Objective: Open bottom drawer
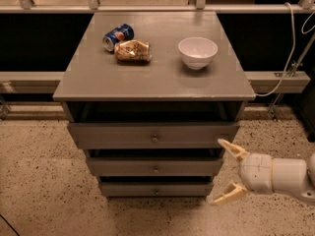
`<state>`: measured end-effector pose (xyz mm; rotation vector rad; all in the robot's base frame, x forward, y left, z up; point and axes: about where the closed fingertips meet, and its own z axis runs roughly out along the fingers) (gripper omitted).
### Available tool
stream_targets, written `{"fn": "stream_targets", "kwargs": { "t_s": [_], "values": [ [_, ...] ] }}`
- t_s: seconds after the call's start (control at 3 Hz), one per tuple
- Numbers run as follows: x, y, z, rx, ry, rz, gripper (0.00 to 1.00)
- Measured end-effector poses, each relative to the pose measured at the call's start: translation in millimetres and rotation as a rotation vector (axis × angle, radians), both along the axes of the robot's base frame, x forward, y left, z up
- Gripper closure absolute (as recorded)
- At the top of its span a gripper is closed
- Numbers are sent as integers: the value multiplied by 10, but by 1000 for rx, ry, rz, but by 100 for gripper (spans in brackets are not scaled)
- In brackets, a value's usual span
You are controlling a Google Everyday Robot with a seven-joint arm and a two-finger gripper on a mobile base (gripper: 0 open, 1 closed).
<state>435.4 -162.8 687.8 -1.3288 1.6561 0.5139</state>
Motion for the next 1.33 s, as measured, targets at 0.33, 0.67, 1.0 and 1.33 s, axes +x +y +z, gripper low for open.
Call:
{"fn": "stream_targets", "kwargs": {
  "t_s": [0.33,0.67,1.0,1.33],
  "values": [
    [-65,127,-86,-62,17,26,0],
    [142,169,-461,-132,-93,19,0],
    [315,224,-1088,-147,-158,89,0],
    [288,269,-1177,-130,-149,95,0]
  ]
}}
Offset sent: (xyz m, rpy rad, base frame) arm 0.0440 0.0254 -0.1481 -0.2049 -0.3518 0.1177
